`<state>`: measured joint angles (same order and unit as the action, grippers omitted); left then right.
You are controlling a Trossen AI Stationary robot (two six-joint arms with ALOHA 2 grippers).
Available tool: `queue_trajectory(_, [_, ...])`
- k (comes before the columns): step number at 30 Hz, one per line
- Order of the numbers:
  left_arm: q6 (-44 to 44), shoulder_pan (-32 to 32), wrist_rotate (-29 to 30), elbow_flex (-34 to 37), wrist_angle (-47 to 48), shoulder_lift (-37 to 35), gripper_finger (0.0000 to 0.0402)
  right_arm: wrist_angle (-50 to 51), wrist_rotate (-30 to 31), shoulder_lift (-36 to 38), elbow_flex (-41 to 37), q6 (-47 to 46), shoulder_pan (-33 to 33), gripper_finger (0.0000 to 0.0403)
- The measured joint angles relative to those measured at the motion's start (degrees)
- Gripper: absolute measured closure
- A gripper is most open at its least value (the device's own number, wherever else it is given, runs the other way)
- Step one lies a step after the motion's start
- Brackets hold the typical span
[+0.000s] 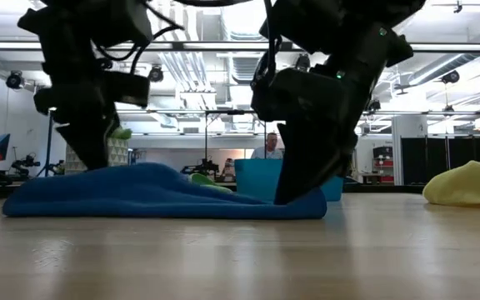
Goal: Fold microfiber towels
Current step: Fold the blue microfiber cloth
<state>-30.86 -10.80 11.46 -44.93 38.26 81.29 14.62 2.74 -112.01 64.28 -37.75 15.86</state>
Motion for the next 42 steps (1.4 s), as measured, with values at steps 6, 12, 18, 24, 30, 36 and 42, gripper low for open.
queue_trajectory(6, [-3.27, 0.1, 2.6, -0.12, 5.07, -0.08, 0.0401, 2.54, 1.81, 0.05, 0.33, 0.23, 2.62, 0.0346])
queue_trajectory(12, [-2.18, 0.18, 2.61, -1.64, 6.34, -0.55, 0.0401, 4.39, 1.24, 1.92, -0.21, -1.28, 2.99, 0.0346])
queue_trajectory(18, [-1.17, 0.34, 2.49, -2.97, 9.87, -3.34, 0.0401, 9.91, 2.18, 3.69, -0.34, -1.32, 2.93, 0.0346])
queue_trajectory(24, [5.6, -0.21, -5.9, -2.81, -1.89, -8.66, 0.0401, 8.15, 2.69, 5.65, -0.36, 1.62, 4.33, 0.0346])
queue_trajectory(30, [7.15, -0.05, -6.76, -1.66, -2.71, -11.01, 0.0379, 4.3, 4.85, 9.77, -0.55, 2.94, 4.37, 0.0346])
queue_trajectory(36, [9.06, -0.12, -8.32, 1.16, -2.14, -13.57, 0.0289, -1.2, 7.33, 11.43, -1.83, 4.86, 1.86, 0.0346])
queue_trajectory(42, [6.75, -0.12, -8.58, 2.76, -1.47, -14.32, 0.0195, -2.33, 5.61, 11.45, -2.89, 7.95, -3.14, 0.0322])
